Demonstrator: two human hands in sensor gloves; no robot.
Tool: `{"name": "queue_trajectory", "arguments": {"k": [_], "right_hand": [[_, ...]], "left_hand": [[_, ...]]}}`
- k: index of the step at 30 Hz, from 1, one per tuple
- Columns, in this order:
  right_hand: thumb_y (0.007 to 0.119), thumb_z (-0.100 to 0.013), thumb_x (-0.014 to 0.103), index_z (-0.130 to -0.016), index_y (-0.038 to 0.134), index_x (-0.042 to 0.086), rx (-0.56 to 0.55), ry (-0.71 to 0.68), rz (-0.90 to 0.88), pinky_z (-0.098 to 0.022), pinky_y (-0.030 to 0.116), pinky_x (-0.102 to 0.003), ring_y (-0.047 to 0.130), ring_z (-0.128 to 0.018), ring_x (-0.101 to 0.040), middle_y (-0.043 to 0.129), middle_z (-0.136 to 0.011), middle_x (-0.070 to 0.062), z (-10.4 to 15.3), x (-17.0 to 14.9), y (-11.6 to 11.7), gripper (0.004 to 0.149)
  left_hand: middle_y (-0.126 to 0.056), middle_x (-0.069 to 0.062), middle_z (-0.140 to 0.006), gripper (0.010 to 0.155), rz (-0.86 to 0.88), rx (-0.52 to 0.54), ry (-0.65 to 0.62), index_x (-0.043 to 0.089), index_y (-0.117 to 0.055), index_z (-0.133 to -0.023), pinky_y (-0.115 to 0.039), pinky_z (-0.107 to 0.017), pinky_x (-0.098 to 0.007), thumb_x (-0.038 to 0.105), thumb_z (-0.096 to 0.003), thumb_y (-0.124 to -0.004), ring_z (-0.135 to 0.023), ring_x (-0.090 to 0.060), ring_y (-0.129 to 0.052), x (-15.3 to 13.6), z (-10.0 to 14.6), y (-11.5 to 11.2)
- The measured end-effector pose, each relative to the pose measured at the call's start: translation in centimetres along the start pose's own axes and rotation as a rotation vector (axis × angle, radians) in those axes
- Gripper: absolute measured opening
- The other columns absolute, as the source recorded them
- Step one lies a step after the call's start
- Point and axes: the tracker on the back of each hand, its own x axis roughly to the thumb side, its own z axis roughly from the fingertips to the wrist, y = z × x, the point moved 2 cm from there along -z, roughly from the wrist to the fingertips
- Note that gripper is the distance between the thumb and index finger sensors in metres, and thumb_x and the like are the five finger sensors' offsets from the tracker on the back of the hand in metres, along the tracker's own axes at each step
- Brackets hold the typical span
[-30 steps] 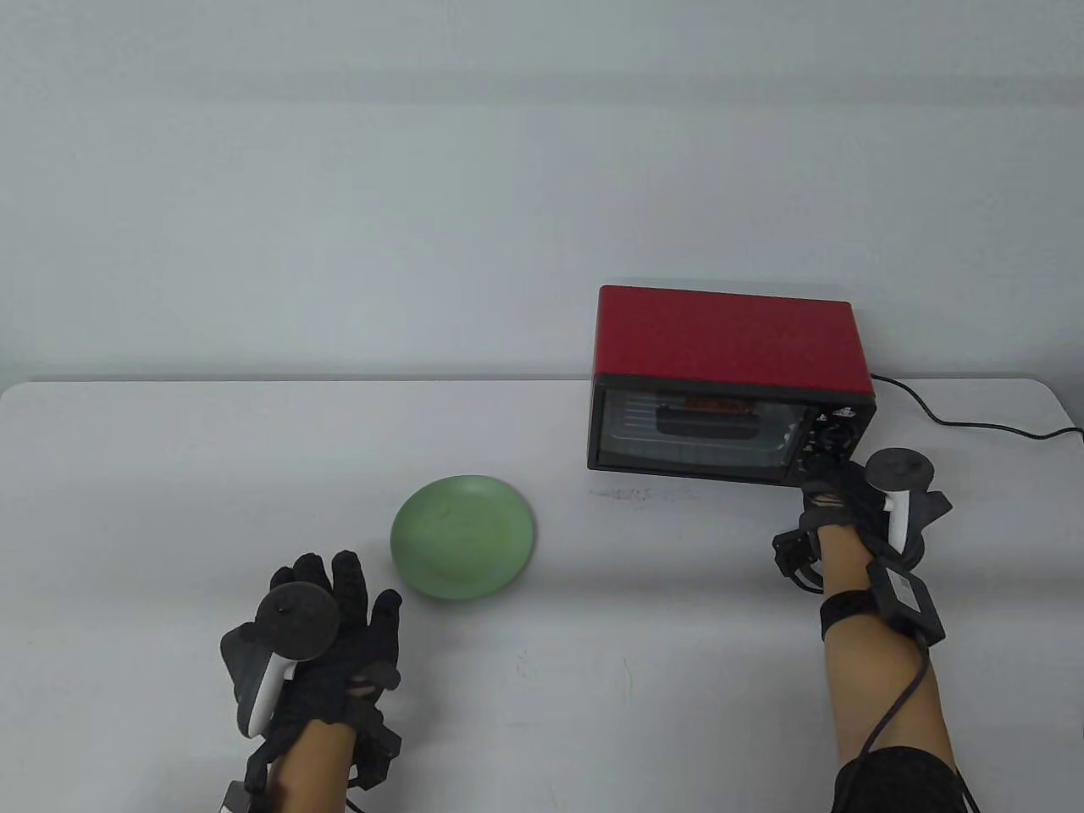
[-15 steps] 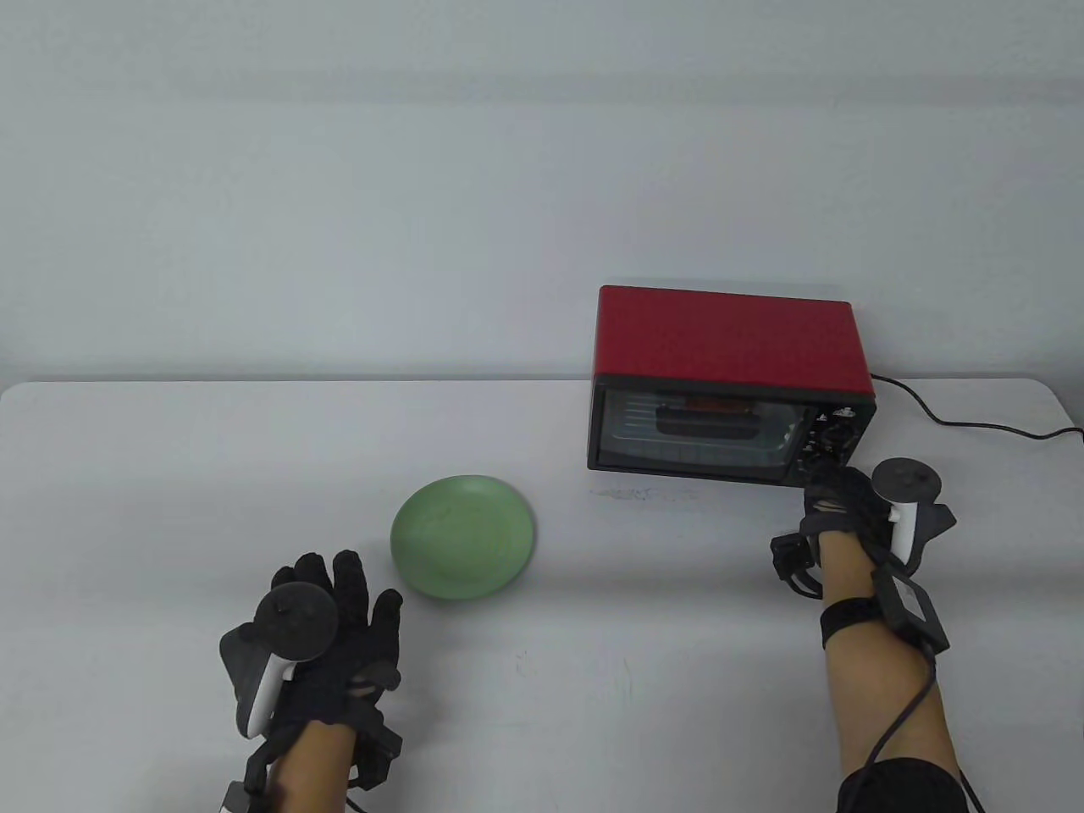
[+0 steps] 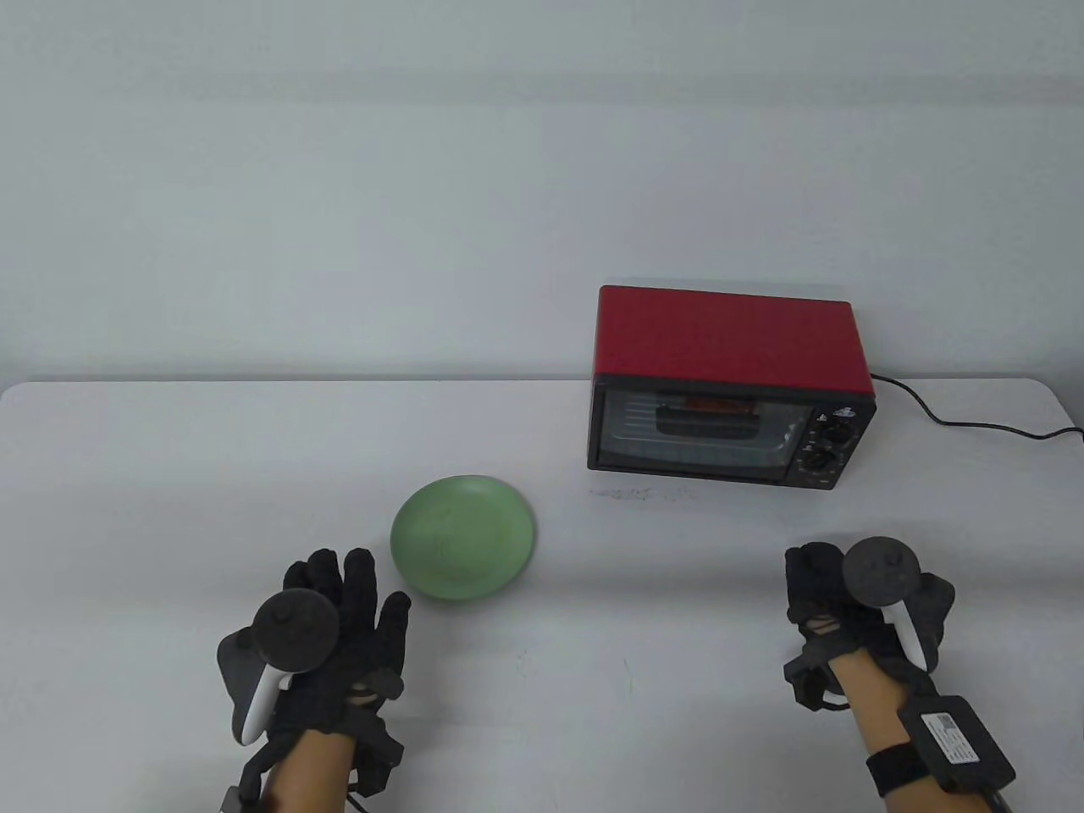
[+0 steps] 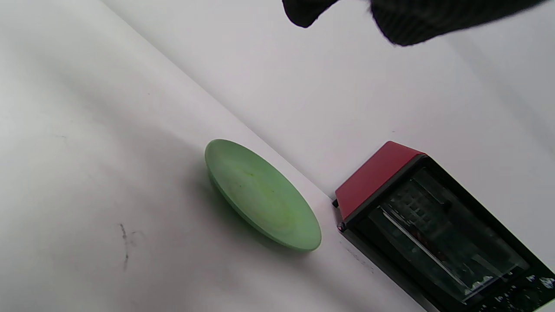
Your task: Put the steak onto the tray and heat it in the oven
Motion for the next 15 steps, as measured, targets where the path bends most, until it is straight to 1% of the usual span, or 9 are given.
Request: {"name": "queue_trajectory", "arguments": {"k": [2, 4, 5, 6, 8, 10, 12, 15], "right_hand": [[0.068, -0.051, 0.054, -0.087, 0.078, 0.015, -0.002, -0.012, -0.018, -0.046, 0.087, -0.045, 0.100, -0.063, -0.025, 0.094, -0.076, -0.005, 1.3, 0.3, -0.2, 0.054], [0.068, -0.051, 0.055, -0.089, 0.077, 0.015, -0.019, -0.062, 0.000, -0.048, 0.086, -0.047, 0.099, -0.067, -0.027, 0.092, -0.079, -0.006, 2.3, 0.9, -0.5, 0.055], [0.068, -0.051, 0.055, -0.090, 0.075, 0.014, -0.045, -0.098, 0.038, -0.050, 0.084, -0.049, 0.097, -0.069, -0.029, 0.091, -0.082, -0.007, 2.9, 1.3, -0.8, 0.058], [0.067, -0.050, 0.059, -0.094, 0.071, 0.014, -0.067, -0.147, 0.079, -0.054, 0.081, -0.053, 0.093, -0.076, -0.031, 0.086, -0.088, -0.010, 3.3, 1.6, -1.0, 0.063], [0.065, -0.049, 0.065, -0.101, 0.062, 0.013, -0.105, -0.220, 0.158, -0.060, 0.071, -0.060, 0.081, -0.086, -0.038, 0.075, -0.098, -0.016, 4.0, 2.2, -1.0, 0.074], [0.064, -0.047, 0.070, -0.106, 0.053, 0.012, -0.093, -0.257, 0.280, -0.063, 0.059, -0.067, 0.065, -0.096, -0.045, 0.060, -0.106, -0.022, 4.5, 2.7, -0.5, 0.083], [0.061, -0.046, 0.075, -0.109, 0.045, 0.012, -0.074, -0.264, 0.351, -0.064, 0.049, -0.071, 0.051, -0.100, -0.048, 0.047, -0.110, -0.024, 4.7, 3.0, -0.2, 0.090], [0.057, -0.045, 0.079, -0.111, 0.035, 0.015, -0.047, -0.275, 0.406, -0.063, 0.036, -0.073, 0.036, -0.102, -0.050, 0.035, -0.112, -0.025, 4.7, 3.4, 0.4, 0.095]], "left_hand": [[-0.017, -0.008, -0.117, 0.077, -0.009, -0.006, -0.018, 0.032, -0.037, -0.113, -0.019, -0.076, -0.060, 0.066, -0.0482, -0.059, -0.112, -0.041, -0.009, 0.2, 0.0, -0.3], [-0.017, -0.008, -0.117, 0.077, -0.023, -0.015, -0.034, 0.032, -0.037, -0.113, -0.019, -0.076, -0.060, 0.066, -0.0480, -0.059, -0.112, -0.041, -0.009, 0.4, -0.1, -0.5], [-0.017, -0.008, -0.117, 0.077, -0.027, -0.016, -0.043, 0.032, -0.037, -0.113, -0.019, -0.076, -0.060, 0.066, -0.0478, -0.060, -0.112, -0.041, -0.009, 0.5, -0.1, -0.6], [-0.017, -0.008, -0.117, 0.078, -0.032, -0.017, -0.048, 0.032, -0.036, -0.113, -0.018, -0.076, -0.060, 0.067, -0.0476, -0.060, -0.112, -0.041, -0.009, 0.6, -0.1, -0.7], [-0.014, -0.006, -0.118, 0.080, -0.053, -0.013, -0.060, 0.034, -0.033, -0.113, -0.015, -0.075, -0.060, 0.068, -0.0467, -0.060, -0.112, -0.039, -0.005, 0.7, -0.2, -0.8], [-0.010, -0.004, -0.117, 0.081, -0.080, -0.006, -0.065, 0.035, -0.031, -0.114, -0.011, -0.074, -0.060, 0.070, -0.0457, -0.060, -0.111, -0.038, 0.000, 0.8, -0.1, -0.8], [-0.006, -0.002, -0.117, 0.083, -0.098, -0.004, -0.068, 0.037, -0.029, -0.114, -0.007, -0.073, -0.060, 0.072, -0.0448, -0.060, -0.110, -0.036, 0.005, 0.8, -0.1, -0.9], [-0.002, 0.001, -0.117, 0.085, -0.126, -0.012, -0.063, 0.040, -0.025, -0.113, -0.003, -0.072, -0.059, 0.074, -0.0437, -0.059, -0.109, -0.035, 0.009, 0.7, -0.1, -1.0]]}}
